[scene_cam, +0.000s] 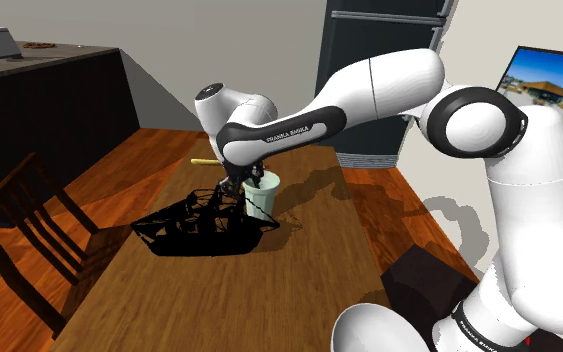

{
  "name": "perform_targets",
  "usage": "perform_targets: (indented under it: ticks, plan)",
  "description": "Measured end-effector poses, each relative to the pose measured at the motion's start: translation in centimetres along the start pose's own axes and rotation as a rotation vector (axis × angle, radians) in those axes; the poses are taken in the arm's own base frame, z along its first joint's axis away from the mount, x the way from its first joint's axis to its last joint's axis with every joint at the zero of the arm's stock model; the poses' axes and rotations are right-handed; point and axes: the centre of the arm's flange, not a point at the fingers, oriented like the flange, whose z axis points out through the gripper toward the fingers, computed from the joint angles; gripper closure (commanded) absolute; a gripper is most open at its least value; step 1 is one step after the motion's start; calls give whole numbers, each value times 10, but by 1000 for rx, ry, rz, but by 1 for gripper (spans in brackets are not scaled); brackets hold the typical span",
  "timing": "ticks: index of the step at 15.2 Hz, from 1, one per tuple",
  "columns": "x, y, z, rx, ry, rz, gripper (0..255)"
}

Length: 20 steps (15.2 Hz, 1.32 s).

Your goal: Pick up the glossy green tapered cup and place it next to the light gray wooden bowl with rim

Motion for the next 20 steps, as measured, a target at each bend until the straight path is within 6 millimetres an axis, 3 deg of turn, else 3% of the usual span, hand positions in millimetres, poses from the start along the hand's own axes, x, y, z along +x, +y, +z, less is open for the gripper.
perform_targets:
  ticks: [10,20]
  plan:
    - [1,3,-2,-3,0,3,255]
    - [3,17,-49,-2,-2,1,255]
